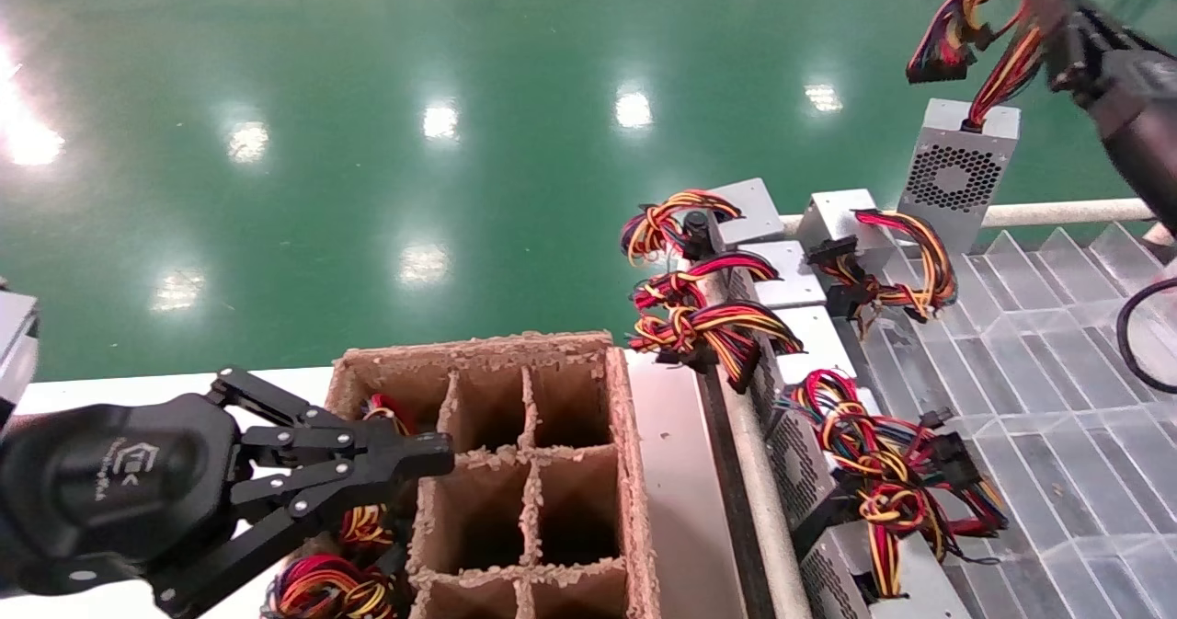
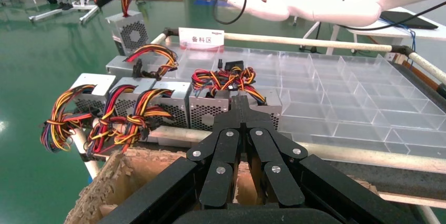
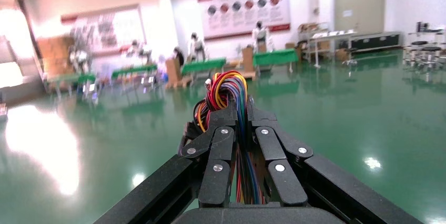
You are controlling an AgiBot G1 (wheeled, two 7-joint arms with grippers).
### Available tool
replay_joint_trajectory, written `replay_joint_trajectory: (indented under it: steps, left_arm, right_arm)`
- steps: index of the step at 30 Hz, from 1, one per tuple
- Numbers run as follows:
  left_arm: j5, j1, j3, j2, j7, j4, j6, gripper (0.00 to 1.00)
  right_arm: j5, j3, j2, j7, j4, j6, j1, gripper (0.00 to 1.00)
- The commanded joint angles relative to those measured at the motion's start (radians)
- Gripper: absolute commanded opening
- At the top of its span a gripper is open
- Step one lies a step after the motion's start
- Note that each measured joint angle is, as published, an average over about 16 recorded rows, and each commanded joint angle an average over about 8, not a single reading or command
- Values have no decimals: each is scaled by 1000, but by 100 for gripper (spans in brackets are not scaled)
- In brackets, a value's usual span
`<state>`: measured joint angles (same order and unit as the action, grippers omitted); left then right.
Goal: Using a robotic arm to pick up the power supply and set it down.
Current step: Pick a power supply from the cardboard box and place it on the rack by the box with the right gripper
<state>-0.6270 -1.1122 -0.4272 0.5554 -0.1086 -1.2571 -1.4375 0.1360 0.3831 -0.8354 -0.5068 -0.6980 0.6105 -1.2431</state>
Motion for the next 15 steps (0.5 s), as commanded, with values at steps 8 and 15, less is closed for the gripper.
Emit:
replay_joint_trajectory:
  steps: [8,15]
  left_arm:
    - [0,0,0,0,0,0,0,0]
    - [0,0,0,0,0,0,0,0]
  right_arm:
    - [-84,-96,-138,-120,36,32,68,0]
    - [-95,-126,-140,-167,-1,31,91,0]
